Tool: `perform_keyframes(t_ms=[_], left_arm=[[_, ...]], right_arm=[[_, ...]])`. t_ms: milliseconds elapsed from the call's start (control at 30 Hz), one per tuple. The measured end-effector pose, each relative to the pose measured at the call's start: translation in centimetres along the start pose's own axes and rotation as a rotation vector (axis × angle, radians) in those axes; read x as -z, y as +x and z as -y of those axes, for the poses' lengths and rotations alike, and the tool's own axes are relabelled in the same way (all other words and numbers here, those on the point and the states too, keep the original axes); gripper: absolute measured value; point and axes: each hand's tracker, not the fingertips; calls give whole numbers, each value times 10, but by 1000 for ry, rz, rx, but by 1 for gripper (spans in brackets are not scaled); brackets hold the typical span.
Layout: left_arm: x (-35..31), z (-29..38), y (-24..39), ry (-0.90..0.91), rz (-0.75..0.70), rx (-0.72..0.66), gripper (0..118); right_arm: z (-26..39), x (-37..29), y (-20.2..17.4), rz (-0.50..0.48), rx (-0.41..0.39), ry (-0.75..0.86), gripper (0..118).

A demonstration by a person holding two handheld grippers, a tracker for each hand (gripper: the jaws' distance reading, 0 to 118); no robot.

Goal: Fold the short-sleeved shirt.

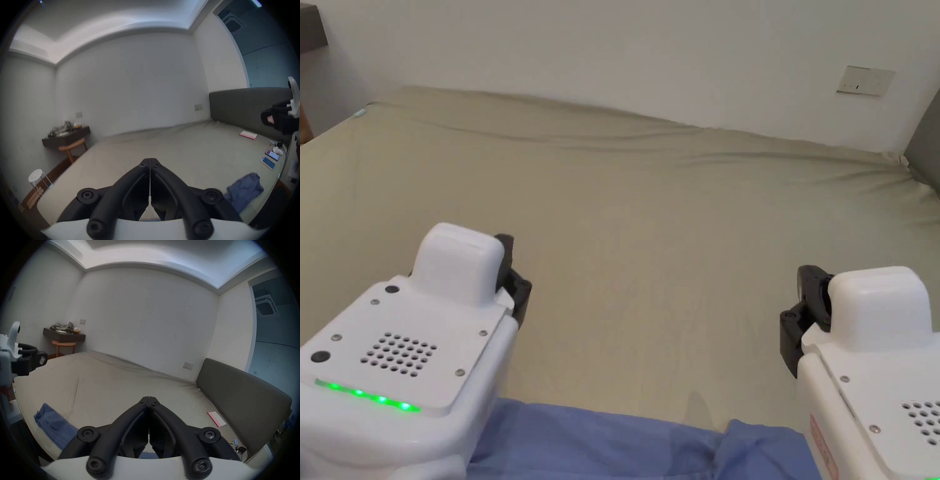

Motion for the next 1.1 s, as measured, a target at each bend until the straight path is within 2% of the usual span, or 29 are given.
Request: perform_keyframes(t_ms=[100, 167, 233, 267, 400, 567, 667, 733, 833, 933, 967, 1000, 1067, 1100], left_arm=[[26, 46, -18, -164, 51, -51, 24], [46, 79, -34, -316, 121, -82, 71], [61, 118, -59, -448, 157, -142, 109], [64, 134, -74, -491, 172, -188, 112], [67, 185, -148, -633, 187, -456, 112], [69, 245, -227, -772, 329, -817, 113], [74, 273, -239, -828, 442, -951, 113], [74, 284, -238, -787, 527, -1017, 113], [78, 292, -219, -774, 640, -1209, 113], [85, 294, -188, -745, 724, -1242, 112], [86, 290, -186, -738, 720, -1236, 109], [88, 286, -184, -734, 716, -1241, 93], [90, 286, -179, -797, 667, -1246, 69], [93, 287, -178, -876, 562, -1134, 53]], right_arm=[[18, 11, -1, -8, -21, -65, 2], [27, 19, 1, -12, -24, -101, 2], [35, 25, 2, -18, -22, -135, 2], [37, 28, 3, -19, -22, -146, 2], [43, 37, 7, -26, -10, -187, 2], [45, 47, 4, -48, 16, -218, 2], [46, 48, -1, -70, 33, -233, 2], [45, 48, -4, -84, 43, -242, 2], [44, 45, -9, -94, 40, -246, 2], [41, 43, -13, -105, 41, -244, 2], [39, 42, -13, -107, 41, -243, 2], [38, 42, -15, -108, 39, -239, 2], [35, 41, -16, -110, 38, -232, 2], [34, 39, -16, -114, 40, -229, 2]])
